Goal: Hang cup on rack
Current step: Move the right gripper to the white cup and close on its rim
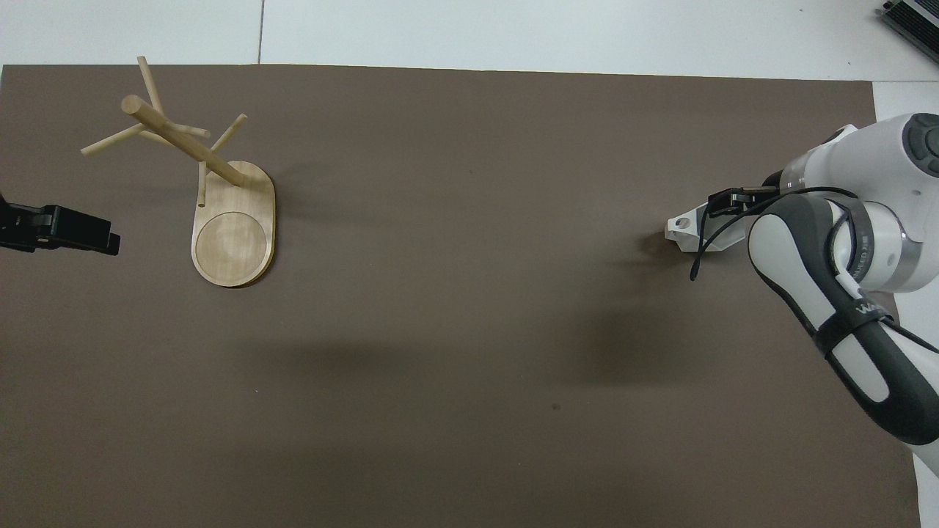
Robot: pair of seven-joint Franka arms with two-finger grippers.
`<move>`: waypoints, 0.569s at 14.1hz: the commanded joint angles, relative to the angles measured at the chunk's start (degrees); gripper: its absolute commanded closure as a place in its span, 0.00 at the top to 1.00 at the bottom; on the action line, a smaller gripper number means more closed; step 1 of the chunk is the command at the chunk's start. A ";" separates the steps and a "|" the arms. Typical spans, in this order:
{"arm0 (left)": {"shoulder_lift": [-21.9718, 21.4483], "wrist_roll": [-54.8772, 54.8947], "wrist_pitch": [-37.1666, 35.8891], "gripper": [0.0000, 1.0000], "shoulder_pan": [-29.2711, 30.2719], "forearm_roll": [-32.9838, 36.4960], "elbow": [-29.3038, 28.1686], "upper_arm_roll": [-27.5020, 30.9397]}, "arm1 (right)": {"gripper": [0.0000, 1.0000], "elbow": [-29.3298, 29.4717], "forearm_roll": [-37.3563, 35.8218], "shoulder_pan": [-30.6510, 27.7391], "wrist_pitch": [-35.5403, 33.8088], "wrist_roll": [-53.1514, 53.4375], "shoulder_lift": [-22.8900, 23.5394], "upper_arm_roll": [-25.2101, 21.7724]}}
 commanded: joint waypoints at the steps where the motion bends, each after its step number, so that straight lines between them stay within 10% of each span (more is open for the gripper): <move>1: -0.42 -0.56 -0.70 1.00 0.58 0.95 -0.22 -0.56 | 0.71 -0.66 -0.24 -0.52 0.83 -1.10 -0.37 0.46; 8: -0.42 -0.56 -0.79 1.00 0.58 0.95 -0.22 -0.56 | 0.21 -0.04 0.47 0.27 0.13 -0.66 -0.37 0.46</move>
